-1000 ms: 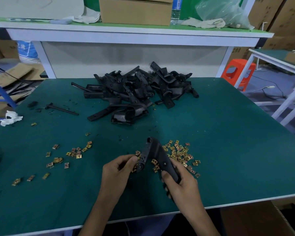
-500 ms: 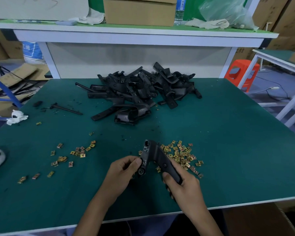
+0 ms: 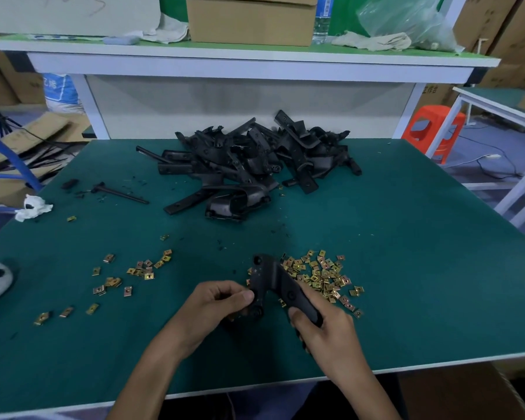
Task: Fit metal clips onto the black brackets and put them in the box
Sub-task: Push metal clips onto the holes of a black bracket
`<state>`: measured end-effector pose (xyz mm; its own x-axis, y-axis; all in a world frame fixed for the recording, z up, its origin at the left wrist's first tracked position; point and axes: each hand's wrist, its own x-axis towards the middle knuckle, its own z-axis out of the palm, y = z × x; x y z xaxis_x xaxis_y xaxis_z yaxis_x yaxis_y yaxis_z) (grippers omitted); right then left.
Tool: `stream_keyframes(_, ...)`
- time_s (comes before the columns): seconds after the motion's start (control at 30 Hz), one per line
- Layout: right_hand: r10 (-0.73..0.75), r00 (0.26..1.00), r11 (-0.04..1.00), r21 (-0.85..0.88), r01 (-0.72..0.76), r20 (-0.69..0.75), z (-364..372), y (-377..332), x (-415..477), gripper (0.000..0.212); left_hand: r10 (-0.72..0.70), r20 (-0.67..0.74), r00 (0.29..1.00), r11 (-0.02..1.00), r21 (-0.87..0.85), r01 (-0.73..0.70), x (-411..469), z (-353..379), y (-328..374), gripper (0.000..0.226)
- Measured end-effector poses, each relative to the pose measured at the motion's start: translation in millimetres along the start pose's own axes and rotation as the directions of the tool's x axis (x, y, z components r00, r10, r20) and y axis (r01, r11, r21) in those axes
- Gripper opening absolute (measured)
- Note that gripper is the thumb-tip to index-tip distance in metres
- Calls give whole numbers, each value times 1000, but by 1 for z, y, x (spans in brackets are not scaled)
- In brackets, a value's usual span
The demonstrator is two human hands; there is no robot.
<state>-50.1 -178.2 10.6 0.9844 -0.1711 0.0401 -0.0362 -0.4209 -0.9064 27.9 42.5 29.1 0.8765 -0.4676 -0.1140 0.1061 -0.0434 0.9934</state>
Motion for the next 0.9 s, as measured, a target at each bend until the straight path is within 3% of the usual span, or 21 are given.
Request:
stream_keyframes(0.17, 59, 993, 993, 96, -69, 100, -6, -4, 5, 49, -32, 32, 999, 999, 26, 31, 3, -3, 0, 23)
stream_keyframes(0.3, 34, 995, 999, -33, -31, 94, -4, -6, 7, 44, -61, 61, 996, 991, 125, 53, 4, -3, 2, 41)
stream_keyframes(0.4, 34, 997, 999, -5, -34, 69, 0, -1, 6, 44, -62, 49, 997, 989, 138, 55, 4, 0, 3, 44)
stream_keyframes(0.5, 18, 1000, 993, 120, -16, -12, 3, 3, 3, 44, -29, -61, 998, 993, 113, 36, 4, 10, -1, 52)
stream_keyframes(0.57, 53, 996, 971, 238, -34, -75, 4, 4, 2, 43, 16, -247, 969, 997, 77, 3, 7, 17, -8, 53)
stream_keyframes(0.63, 109, 985, 934, 354, -55, -135, 2, 6, 2, 41, 121, -402, 908, 982, 181, -51, 11, 22, -14, 23)
stream_keyframes(0.67, 132, 978, 918, 392, -60, -160, 1, 7, 2, 39, 172, -414, 894, 959, 278, -56, 11, 25, -15, 18)
stream_keyframes(0.8, 143, 971, 903, 427, -50, -190, 0, 10, 3, 39, 347, -352, 869, 798, 597, -77, 14, 34, -20, 18)
stream_keyframes(0.9, 125, 977, 908, 417, -43, -172, 1, 8, 3, 40, 409, -314, 857, 677, 734, -54, 19, 39, -20, 19)
